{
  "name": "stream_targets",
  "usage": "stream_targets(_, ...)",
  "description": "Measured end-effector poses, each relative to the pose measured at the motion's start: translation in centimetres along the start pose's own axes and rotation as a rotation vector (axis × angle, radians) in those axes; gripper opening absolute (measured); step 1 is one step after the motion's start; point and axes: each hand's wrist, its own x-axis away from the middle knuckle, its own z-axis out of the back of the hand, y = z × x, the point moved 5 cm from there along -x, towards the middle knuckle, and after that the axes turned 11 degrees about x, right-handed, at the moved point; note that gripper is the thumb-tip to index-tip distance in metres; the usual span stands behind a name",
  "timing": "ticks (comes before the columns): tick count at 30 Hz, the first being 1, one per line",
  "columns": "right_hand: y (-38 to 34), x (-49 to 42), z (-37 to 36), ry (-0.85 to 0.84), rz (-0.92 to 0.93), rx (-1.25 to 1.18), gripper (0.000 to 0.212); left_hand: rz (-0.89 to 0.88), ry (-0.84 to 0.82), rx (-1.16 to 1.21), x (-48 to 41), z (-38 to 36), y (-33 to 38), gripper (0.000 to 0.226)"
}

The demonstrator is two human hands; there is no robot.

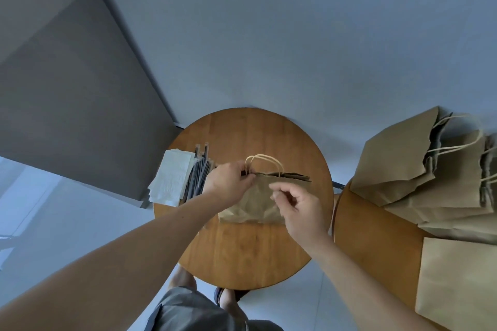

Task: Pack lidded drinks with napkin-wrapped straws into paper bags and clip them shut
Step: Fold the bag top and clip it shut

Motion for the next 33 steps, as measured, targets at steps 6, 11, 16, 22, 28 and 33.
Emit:
stream_targets(6,-2.2,-1.7,-1.3,-0.04,-0.01,0.016,0.022,0.001,-0.029,0.006,0.5,-0.1,-0.1,0.01)
stream_targets(11,-2.9,-3.0,-0.9,0.097,0.149,0.27,0.015,-0.023,-0.048,-0.016,0.6,0.2,0.1,0.01)
stream_targets(16,-3.0,-3.8,-0.8,0.108,0.249,0.28,0.016,-0.057,-0.06,-0.045,0.4,0.5,0.2,0.009)
stream_targets(22,-1.8,-4.3,-1.0,0.074,0.004,0.19,0.022,-0.057,-0.067,-0.065,0.2,0.3,0.2,0.015)
stream_targets(28,-1.5,-4.2,-1.1,0.09,-0.086,0.182,0.012,-0.053,-0.061,-0.076,0.0,0.2,0.1,0.016)
stream_targets(33,-1.5,-3.8,-1.1,0.086,-0.091,0.143,0.021,-0.062,-0.054,-0.067,0.0,0.2,0.2,0.012)
